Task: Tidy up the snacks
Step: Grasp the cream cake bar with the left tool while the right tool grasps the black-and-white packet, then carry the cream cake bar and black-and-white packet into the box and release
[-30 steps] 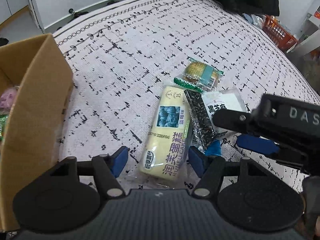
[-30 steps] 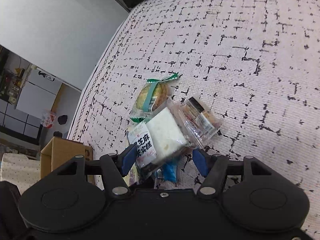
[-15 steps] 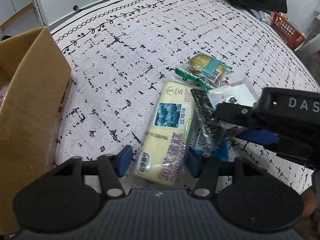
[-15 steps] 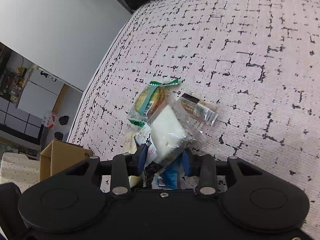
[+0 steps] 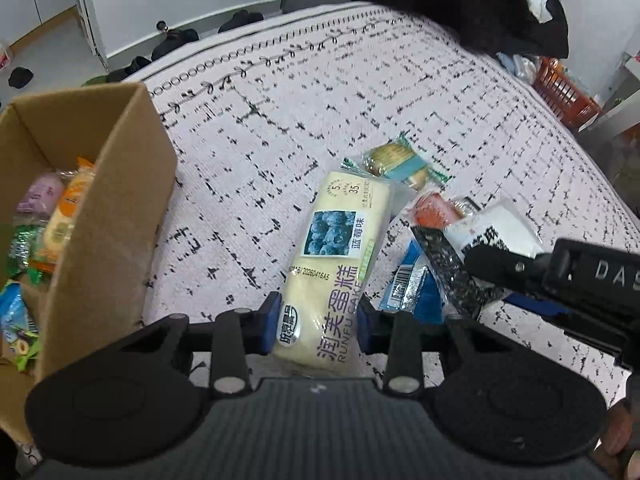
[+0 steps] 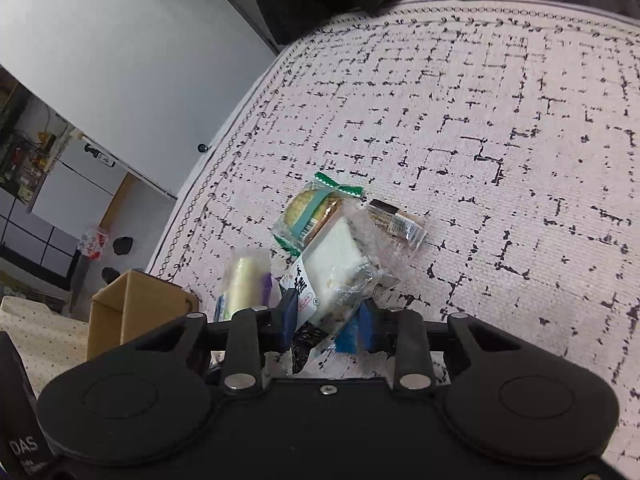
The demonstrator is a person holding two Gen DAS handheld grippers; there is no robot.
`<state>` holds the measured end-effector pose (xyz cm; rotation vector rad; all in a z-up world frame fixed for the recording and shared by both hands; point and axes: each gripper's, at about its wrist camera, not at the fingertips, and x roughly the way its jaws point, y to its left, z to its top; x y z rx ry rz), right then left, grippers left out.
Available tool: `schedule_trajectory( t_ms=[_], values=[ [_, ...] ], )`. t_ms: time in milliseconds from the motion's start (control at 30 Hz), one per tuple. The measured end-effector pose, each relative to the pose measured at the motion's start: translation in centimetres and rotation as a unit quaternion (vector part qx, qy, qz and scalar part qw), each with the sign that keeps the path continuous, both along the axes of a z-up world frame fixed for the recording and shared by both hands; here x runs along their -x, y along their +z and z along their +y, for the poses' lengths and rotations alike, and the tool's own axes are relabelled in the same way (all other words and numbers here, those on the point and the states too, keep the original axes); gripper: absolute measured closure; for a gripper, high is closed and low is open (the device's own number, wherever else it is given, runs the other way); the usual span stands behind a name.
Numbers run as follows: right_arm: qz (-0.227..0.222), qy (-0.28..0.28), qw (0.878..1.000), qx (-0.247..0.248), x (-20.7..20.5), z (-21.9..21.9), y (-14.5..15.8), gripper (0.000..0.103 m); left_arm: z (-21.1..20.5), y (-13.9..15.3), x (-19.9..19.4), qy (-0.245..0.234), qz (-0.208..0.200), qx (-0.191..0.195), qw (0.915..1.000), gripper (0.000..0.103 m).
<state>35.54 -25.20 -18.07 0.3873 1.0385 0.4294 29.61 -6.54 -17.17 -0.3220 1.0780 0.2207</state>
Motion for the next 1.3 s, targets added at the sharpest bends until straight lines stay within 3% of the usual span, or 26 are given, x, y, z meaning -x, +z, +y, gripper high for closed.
schedule_trajectory(
  t_ms=[567,1300],
  values=[
    [-0.05,0.016,0.999,0.001,4.5,2.2,4.9,0.073,1.1,5.6,4.1,0.016,-0.057,-0.001,0.9983,0.067],
    [-0.078,0.053,0.996,-0.003,8.2,7.4,7.6,0.074,5.2,9.1,8.5,0.048,-0.095,-0.004,0.9943,0.067]
  ],
)
